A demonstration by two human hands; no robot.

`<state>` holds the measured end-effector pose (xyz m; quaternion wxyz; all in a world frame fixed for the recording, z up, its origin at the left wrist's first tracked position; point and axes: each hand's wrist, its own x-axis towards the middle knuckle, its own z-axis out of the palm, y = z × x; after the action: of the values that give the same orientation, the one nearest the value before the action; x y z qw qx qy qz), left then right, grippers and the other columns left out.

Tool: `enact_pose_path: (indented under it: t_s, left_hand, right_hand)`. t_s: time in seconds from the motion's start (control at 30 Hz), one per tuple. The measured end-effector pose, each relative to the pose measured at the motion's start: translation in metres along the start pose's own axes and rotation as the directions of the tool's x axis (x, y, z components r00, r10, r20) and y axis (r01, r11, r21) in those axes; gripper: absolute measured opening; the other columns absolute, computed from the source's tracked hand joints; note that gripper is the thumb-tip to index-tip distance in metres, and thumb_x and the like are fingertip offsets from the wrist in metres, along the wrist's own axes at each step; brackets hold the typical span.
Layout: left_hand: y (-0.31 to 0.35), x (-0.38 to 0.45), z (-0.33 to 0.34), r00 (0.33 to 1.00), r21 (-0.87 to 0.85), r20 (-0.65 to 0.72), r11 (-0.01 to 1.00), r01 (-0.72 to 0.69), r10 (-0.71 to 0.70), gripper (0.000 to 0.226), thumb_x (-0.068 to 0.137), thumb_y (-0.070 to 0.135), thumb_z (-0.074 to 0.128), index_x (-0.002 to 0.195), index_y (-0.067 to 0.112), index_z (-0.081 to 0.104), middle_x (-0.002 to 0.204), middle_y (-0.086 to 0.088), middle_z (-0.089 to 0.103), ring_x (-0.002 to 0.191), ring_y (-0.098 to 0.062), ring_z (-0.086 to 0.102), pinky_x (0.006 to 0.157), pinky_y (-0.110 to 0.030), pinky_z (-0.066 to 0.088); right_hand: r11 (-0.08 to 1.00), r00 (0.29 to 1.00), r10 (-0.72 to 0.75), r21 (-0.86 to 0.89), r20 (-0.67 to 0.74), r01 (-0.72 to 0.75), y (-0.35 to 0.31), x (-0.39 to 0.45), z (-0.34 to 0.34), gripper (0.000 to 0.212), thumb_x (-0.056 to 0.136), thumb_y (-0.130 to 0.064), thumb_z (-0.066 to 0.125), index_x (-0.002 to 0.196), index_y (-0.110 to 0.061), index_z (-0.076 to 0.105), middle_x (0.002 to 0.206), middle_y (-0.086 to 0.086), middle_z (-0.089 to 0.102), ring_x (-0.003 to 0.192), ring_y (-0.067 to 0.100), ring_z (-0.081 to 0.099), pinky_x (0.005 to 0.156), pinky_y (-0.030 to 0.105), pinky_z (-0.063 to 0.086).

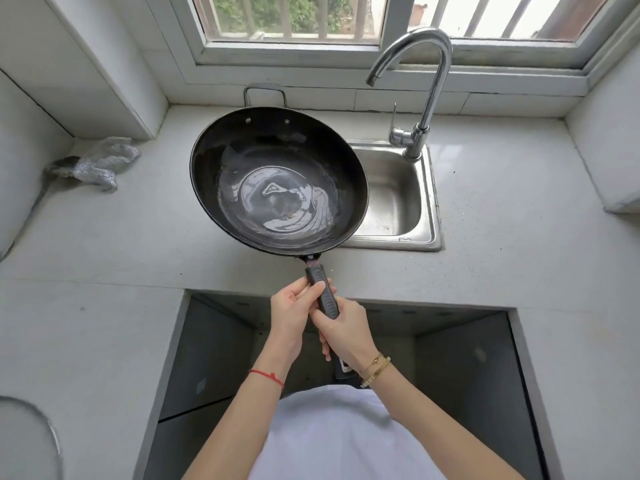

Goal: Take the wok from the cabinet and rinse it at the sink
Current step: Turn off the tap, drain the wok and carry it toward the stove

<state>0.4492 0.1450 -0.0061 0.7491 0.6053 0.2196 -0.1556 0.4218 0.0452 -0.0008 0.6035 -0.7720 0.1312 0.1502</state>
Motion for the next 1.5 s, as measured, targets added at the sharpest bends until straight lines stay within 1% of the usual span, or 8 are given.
enact_pose_path:
  t_s: [0.13, 0.27, 0.4, 0.7, 1.0, 1.2, 1.4, 1.5]
  left_hand:
    - [0.001, -0.024, -0.033, 0.997, 0.025, 0.073, 1.000, -0.013, 0.011, 0.027, 0.091, 0.010, 0.065, 0.117, 0.007, 0.069, 0.098, -0.006, 0.077, 0.095, -0.019, 0.074, 0.076, -0.027, 0.060]
    - [0.003, -0.050, -0.064, 0.990, 0.045, 0.144, 0.999, -0.020, 0.013, 0.028, 0.085, 0.006, 0.071, 0.109, 0.018, 0.070, 0.102, -0.005, 0.077, 0.097, -0.020, 0.074, 0.082, -0.031, 0.059]
    - [0.003, -0.078, -0.090, 0.977, 0.066, 0.212, 0.997, -0.028, 0.013, 0.032, 0.083, 0.003, 0.072, 0.115, 0.011, 0.070, 0.102, -0.008, 0.077, 0.099, -0.022, 0.073, 0.087, -0.034, 0.059]
    - [-0.005, -0.129, -0.094, 0.918, 0.132, 0.396, 0.987, -0.091, 0.032, 0.024, 0.086, 0.004, 0.070, 0.107, 0.014, 0.072, 0.102, -0.008, 0.077, 0.098, -0.023, 0.073, 0.088, -0.035, 0.058]
    - [-0.024, -0.168, -0.020, 0.782, 0.174, 0.623, 0.977, -0.126, -0.010, 0.027, 0.087, 0.003, 0.069, 0.114, 0.003, 0.069, 0.106, -0.012, 0.076, 0.100, -0.024, 0.073, 0.081, -0.028, 0.058]
    - [-0.050, -0.197, 0.058, 0.676, 0.210, 0.731, 0.974, -0.089, -0.096, 0.030, 0.089, 0.004, 0.067, 0.119, 0.005, 0.067, 0.108, -0.011, 0.075, 0.102, -0.025, 0.072, 0.088, -0.034, 0.058]
    - [-0.088, -0.219, 0.139, 0.580, 0.277, 0.794, 0.957, -0.079, -0.182, 0.021, 0.090, 0.006, 0.066, 0.109, 0.011, 0.074, 0.105, -0.013, 0.075, 0.104, -0.029, 0.071, 0.095, -0.041, 0.054]
    - [-0.105, -0.226, 0.176, 0.532, 0.305, 0.816, 0.950, -0.068, -0.224, 0.022, 0.090, 0.005, 0.066, 0.110, 0.008, 0.073, 0.105, -0.013, 0.076, 0.102, -0.026, 0.072, 0.090, -0.035, 0.054]
  right_hand:
    - [1.000, 0.998, 0.009, 0.002, -0.063, -0.009, -0.003, -0.033, 0.032, 0.027, 0.096, -0.024, 0.062, 0.069, -0.018, 0.057, 0.049, -0.003, 0.057, 0.033, 0.013, 0.054, 0.034, 0.022, 0.043]
    - [1.000, 0.991, 0.012, 0.027, -0.132, -0.008, -0.003, -0.067, 0.063, 0.028, 0.095, -0.021, 0.061, 0.067, -0.017, 0.056, 0.048, 0.000, 0.058, 0.033, 0.016, 0.054, 0.034, 0.023, 0.044]
    - [0.998, 0.980, 0.013, 0.057, -0.199, -0.002, -0.002, -0.101, 0.089, 0.031, 0.094, -0.019, 0.061, 0.064, -0.016, 0.053, 0.046, 0.000, 0.057, 0.031, 0.018, 0.053, 0.034, 0.024, 0.042]
    - [0.995, 0.923, 0.008, 0.098, -0.385, 0.032, 0.006, -0.168, 0.099, 0.032, 0.093, -0.016, 0.061, 0.062, -0.021, 0.052, 0.046, 0.002, 0.056, 0.030, 0.021, 0.053, 0.034, 0.024, 0.040]
    - [0.988, 0.780, 0.055, 0.148, -0.623, 0.048, 0.023, -0.224, 0.042, 0.028, 0.091, -0.011, 0.061, 0.065, -0.006, 0.052, 0.047, 0.016, 0.058, 0.031, 0.024, 0.053, 0.035, 0.028, 0.041]
    - [0.981, 0.651, 0.124, 0.191, -0.749, 0.033, 0.044, -0.256, -0.018, 0.026, 0.092, -0.014, 0.061, 0.066, -0.007, 0.056, 0.042, 0.005, 0.055, 0.031, 0.022, 0.053, 0.035, 0.030, 0.043]
    - [0.965, 0.515, 0.224, 0.261, -0.828, 0.000, 0.075, -0.278, -0.083, 0.021, 0.090, -0.015, 0.062, 0.071, -0.008, 0.060, 0.043, 0.002, 0.056, 0.031, 0.021, 0.055, 0.035, 0.032, 0.046]
    - [0.955, 0.461, 0.263, 0.298, -0.848, 0.003, 0.090, -0.283, -0.111, 0.019, 0.090, -0.017, 0.062, 0.074, -0.009, 0.062, 0.043, 0.002, 0.057, 0.032, 0.022, 0.056, 0.035, 0.032, 0.047]
